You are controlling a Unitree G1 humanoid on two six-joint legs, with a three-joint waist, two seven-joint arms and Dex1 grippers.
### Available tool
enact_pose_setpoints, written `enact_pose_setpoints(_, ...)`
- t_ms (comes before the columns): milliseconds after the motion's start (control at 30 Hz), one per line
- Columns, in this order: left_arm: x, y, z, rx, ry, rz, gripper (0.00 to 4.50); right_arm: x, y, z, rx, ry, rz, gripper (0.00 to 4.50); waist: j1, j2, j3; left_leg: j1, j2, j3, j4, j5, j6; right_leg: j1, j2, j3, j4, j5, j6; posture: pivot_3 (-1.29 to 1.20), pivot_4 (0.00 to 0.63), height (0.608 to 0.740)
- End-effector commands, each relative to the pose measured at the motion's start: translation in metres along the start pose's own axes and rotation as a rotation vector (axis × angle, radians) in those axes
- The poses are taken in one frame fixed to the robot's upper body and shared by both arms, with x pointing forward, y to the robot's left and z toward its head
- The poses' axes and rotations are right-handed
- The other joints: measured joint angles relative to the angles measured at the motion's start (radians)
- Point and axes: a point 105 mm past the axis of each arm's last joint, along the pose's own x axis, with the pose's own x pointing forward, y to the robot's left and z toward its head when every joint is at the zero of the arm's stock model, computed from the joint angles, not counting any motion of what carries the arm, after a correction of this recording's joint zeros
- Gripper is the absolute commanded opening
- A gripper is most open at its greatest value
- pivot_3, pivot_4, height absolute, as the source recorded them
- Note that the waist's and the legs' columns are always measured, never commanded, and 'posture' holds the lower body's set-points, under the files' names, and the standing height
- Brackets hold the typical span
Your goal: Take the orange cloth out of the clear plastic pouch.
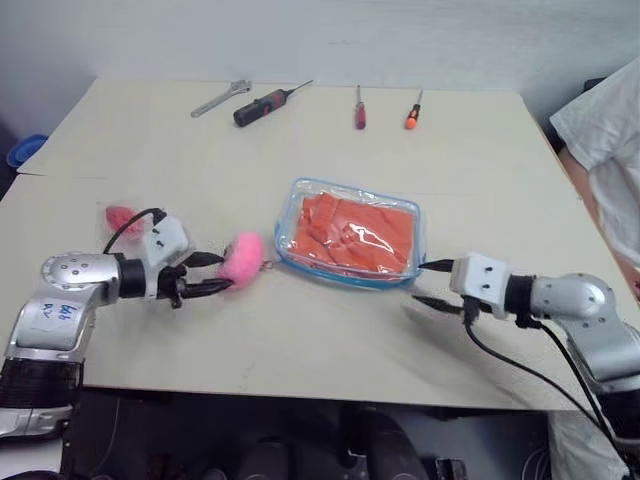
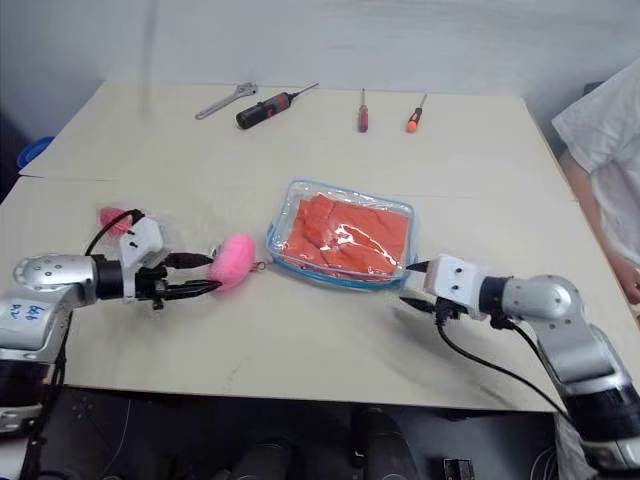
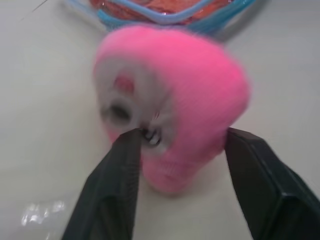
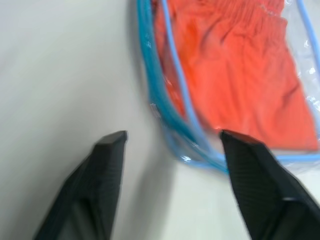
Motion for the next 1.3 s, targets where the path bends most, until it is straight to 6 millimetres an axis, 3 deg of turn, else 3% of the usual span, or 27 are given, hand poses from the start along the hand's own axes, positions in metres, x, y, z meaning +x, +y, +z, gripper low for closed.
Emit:
enact_pose_setpoints(33, -0.016, 0.006, 0.033, 0.038, -0.069, -0.03, 4.11, -0.015, -0.009, 0.034, 0.088, -0.116, -0.101, 4.47, 0.0, 0.0, 0.0, 0.0, 0.0, 0.0, 0.0, 0.0, 0.0, 0.0, 0.0, 0.001, 0.0, 0.0, 0.0, 0.0, 0.15, 0.74)
enact_pose_setpoints(133, -0.006, -0.004, 0.07, 0.144, -0.122, -0.141, 4.11, -0.02, 0.006, 0.055, 0.231, -0.2, -0.059, 4.47, 0.005, 0.0, 0.0, 0.0, 0.0, 0.0, 0.0, 0.0, -0.001, 0.0, 0.0, 0.0, 0.001, 0.0, 0.0, 0.0, 0.15, 0.74)
enact_pose_setpoints(233, 0.029, -0.018, 0.098, 0.318, -0.15, -0.224, 4.11, -0.019, 0.022, 0.064, 0.311, -0.216, -0.007, 4.47, 0.021, 0.0, 0.0, 0.0, -0.001, -0.001, 0.0, 0.0, 0.0, 0.001, 0.0, -0.001, 0.0, 0.0, 0.0, 0.0, 0.15, 0.74)
enact_pose_setpoints(367, 0.086, -0.025, 0.089, 0.67, -0.036, -0.265, 4.11, -0.017, 0.035, 0.069, 0.36, -0.211, 0.026, 4.47, 0.026, 0.0, 0.0, 0.0, -0.003, 0.0, 0.0, 0.0, 0.0, 0.002, 0.001, 0.0, -0.001, 0.0, 0.0, 0.0, 0.15, 0.74)
enact_pose_setpoints(533, 0.127, -0.019, 0.092, 0.775, -0.073, -0.25, 4.11, -0.012, 0.052, 0.064, 0.388, -0.168, 0.062, 4.47, 0.02, -0.001, 0.001, 0.0, -0.002, 0.004, -0.001, 0.0, 0.0, 0.001, 0.004, 0.001, 0.0, 0.0, 0.0, 0.0, 0.15, 0.74)
enact_pose_setpoints(600, 0.133, -0.019, 0.092, 0.83, -0.076, -0.246, 4.11, -0.012, 0.054, 0.063, 0.395, -0.169, 0.05, 4.47, 0.019, -0.001, 0.001, 0.001, -0.001, 0.004, -0.001, 0.0, 0.0, 0.0, 0.004, 0.002, 0.0, 0.0, 0.0, 0.0, 0.15, 0.74)
enact_pose_setpoints(700, 0.14, -0.021, 0.097, 0.825, -0.127, -0.255, 3.52, -0.012, 0.055, 0.06, 0.415, -0.167, 0.01, 4.5, 0.024, -0.002, 0.001, 0.001, -0.001, 0.004, -0.001, 0.0, 0.0, 0.001, 0.003, 0.002, 0.001, 0.0, 0.0, 0.0, 0.15, 0.74)
enact_pose_setpoints(867, 0.14, -0.026, 0.097, 0.8, -0.162, -0.296, 1.93, -0.014, 0.058, 0.055, 0.429, -0.151, -0.024, 4.5, 0.026, -0.002, 0.001, 0.001, -0.002, 0.003, -0.001, 0.0, 0.001, 0.001, 0.002, 0.001, 0.0, 0.001, 0.001, 0.0, 0.15, 0.74)
enact_pose_setpoints(1033, 0.134, -0.037, 0.107, 0.508, -0.244, -0.396, 0.39, -0.012, 0.05, 0.048, 0.417, -0.132, -0.076, 4.5, 0.023, -0.002, 0.001, 0.001, -0.002, 0.003, -0.001, 0.0, 0.001, 0.001, 0.003, 0.001, 0.0, 0.001, 0.001, 0.0, 0.15, 0.74)
enact_pose_setpoints(1067, 0.132, -0.04, 0.112, 0.456, -0.264, -0.412, 0.39, -0.012, 0.049, 0.047, 0.412, -0.129, -0.08, 4.5, 0.022, -0.002, 0.001, 0.001, -0.002, 0.003, -0.001, 0.0, 0.001, 0.001, 0.003, 0.001, 0.0, 0.001, 0.001, 0.0, 0.15, 0.74)
enact_pose_setpoints(1167, 0.129, -0.037, 0.123, 0.301, -0.307, -0.397, 0.35, -0.002, 0.043, 0.044, 0.368, -0.119, -0.091, 3.87, 0.021, -0.002, 0.001, 0.001, -0.001, 0.003, 0.0, 0.0, 0.001, 0.001, 0.003, 0.001, 0.0, 0.001, 0.001, 0.0, 0.15, 0.74)
enact_pose_setpoints(1300, 0.128, -0.037, 0.128, 0.225, -0.319, -0.386, 0.35, 0.02, 0.031, 0.045, 0.252, -0.105, -0.113, 2.52, 0.017, -0.002, 0.001, 0.001, -0.001, 0.003, -0.001, 0.0, 0.001, 0.001, 0.003, 0.002, 0.0, 0.001, 0.001, 0.0, 0.15, 0.74)
